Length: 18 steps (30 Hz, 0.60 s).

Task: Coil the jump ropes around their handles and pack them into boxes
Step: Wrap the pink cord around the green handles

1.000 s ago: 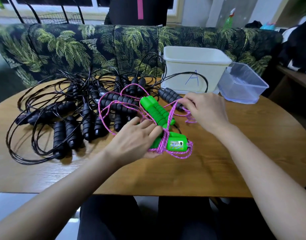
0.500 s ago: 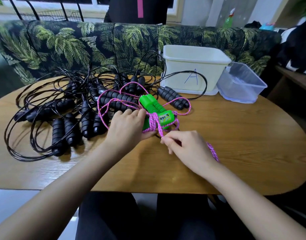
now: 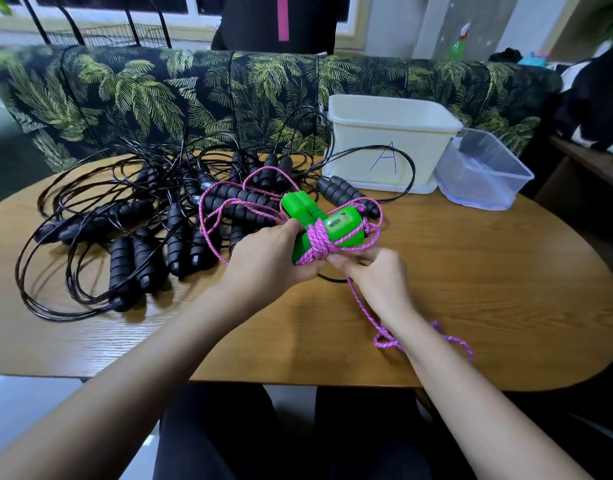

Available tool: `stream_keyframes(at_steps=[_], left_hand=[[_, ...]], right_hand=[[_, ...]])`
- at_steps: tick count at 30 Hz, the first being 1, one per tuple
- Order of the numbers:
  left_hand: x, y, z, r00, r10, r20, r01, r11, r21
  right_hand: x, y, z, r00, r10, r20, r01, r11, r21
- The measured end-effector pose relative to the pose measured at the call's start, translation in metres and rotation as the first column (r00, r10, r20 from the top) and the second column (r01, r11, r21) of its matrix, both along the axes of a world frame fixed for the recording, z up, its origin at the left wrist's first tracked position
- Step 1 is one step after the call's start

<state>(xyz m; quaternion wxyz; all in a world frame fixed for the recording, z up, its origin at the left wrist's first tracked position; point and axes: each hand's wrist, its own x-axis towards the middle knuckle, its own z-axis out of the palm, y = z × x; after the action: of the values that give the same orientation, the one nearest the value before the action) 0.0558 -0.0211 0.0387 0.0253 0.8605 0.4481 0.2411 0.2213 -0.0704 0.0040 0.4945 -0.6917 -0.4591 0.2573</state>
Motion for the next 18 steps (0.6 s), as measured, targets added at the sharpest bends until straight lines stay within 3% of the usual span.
stream_keyframes(at_steps=[3,5,7,8,10,11,15,18], left_hand=[[0.0,0.0,0.01,1.0,0.009,-0.028,-0.009,1.0,-0.016],[-0.001,0.0,0.012,0.996,0.001,-0.085,-0.001,1.0,-0.006],[-0.003,0.002,0.01,0.996,-0.039,-0.085,0.037,0.999,-0.028],[-0.004,0.004,0.009,0.995,-0.066,-0.075,0.062,0.997,-0.054],[-0.005,0.01,0.011,0.991,-0.12,-0.057,0.111,0.984,-0.136],[-0.006,0.013,0.012,0.988,-0.149,-0.042,0.139,0.972,-0.188],[-0.015,0.023,0.02,0.958,-0.277,0.078,0.284,0.87,-0.402],[-0.029,0.033,0.023,0.918,-0.296,0.265,0.395,0.754,-0.525]], right_hand=[[0.001,0.002,0.005,0.981,-0.135,0.136,0.119,0.985,0.123],[0.006,0.001,0.012,0.921,-0.179,0.345,0.091,0.962,0.256],[0.014,-0.002,0.022,0.742,-0.173,0.648,-0.095,0.93,0.356],[0.018,-0.003,0.027,0.596,-0.134,0.792,-0.234,0.914,0.331],[0.025,-0.001,0.035,0.326,-0.053,0.944,-0.459,0.864,0.207],[0.029,0.001,0.037,0.262,-0.03,0.964,-0.52,0.837,0.167],[0.038,0.003,0.041,0.282,0.1,0.954,-0.556,0.828,0.078],[0.045,0.002,0.04,0.369,0.204,0.907,-0.531,0.847,0.026]])
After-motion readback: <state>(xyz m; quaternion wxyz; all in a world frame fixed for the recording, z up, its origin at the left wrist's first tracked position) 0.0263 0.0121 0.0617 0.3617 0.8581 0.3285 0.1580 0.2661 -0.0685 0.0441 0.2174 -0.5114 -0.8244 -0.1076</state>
